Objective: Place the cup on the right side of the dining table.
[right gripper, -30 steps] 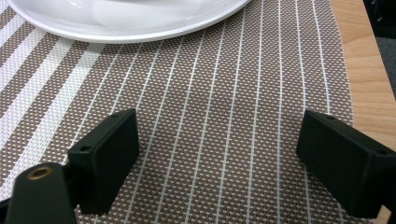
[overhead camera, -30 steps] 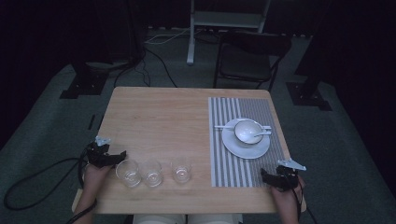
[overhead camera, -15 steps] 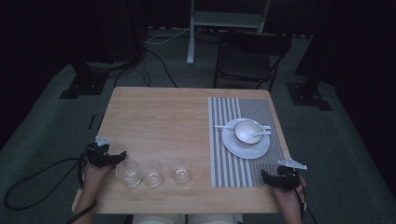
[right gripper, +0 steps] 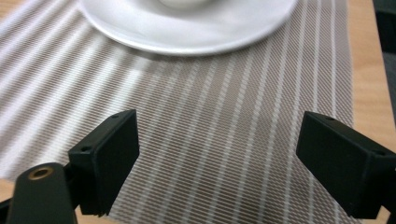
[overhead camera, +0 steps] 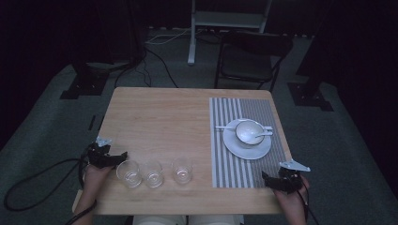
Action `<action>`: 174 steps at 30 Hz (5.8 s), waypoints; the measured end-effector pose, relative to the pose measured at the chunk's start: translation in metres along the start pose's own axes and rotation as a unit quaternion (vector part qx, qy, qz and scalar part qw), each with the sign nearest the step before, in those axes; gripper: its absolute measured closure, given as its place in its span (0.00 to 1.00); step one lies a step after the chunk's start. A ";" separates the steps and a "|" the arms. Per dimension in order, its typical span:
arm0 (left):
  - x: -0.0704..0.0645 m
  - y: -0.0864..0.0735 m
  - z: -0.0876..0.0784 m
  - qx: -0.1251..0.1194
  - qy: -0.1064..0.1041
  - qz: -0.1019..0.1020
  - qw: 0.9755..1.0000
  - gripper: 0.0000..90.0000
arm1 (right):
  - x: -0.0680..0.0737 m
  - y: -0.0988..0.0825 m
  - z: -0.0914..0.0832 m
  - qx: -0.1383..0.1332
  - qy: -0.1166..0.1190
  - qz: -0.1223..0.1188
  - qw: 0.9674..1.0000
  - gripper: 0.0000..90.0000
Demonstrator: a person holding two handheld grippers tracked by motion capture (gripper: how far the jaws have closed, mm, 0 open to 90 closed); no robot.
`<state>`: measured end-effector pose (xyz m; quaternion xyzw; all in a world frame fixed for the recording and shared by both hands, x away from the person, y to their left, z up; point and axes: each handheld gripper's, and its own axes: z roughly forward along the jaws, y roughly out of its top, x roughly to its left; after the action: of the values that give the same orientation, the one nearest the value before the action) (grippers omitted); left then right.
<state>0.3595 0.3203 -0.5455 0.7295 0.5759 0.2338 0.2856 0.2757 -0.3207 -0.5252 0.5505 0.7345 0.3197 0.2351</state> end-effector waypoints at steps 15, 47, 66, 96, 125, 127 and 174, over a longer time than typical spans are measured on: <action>0.000 0.000 0.000 0.000 0.000 0.000 1.000 0.03 | 0.032 0.029 -0.022 -0.031 0.058 -0.045 0.997 0.14; 0.000 0.000 0.000 0.000 0.000 0.000 1.000 0.03 | 0.141 0.083 -0.011 -0.056 0.205 -0.158 0.964 0.14; 0.000 0.000 0.000 0.000 0.000 0.000 1.000 0.03 | 0.207 0.086 0.032 -0.011 0.277 -0.207 0.938 0.14; 0.000 0.000 0.000 0.000 -0.003 0.003 1.000 0.03 | 0.252 0.097 0.065 0.004 0.284 -0.247 0.926 0.17; 0.000 0.000 0.000 0.000 -0.004 0.004 1.000 0.03 | 0.253 0.106 0.064 -0.014 0.255 -0.247 0.935 0.20; 0.000 0.000 0.000 0.000 -0.004 0.004 1.000 0.03 | 0.252 0.106 0.064 -0.014 0.253 -0.248 0.935 0.20; 0.000 0.000 0.000 0.000 -0.004 0.005 1.000 0.03 | 0.181 0.212 0.078 -0.046 0.166 -0.177 0.969 0.20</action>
<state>0.3598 0.3207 -0.5456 0.7333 0.5708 0.2328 0.2868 0.4184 -0.0907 -0.4227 0.3401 0.8333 0.3933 0.1879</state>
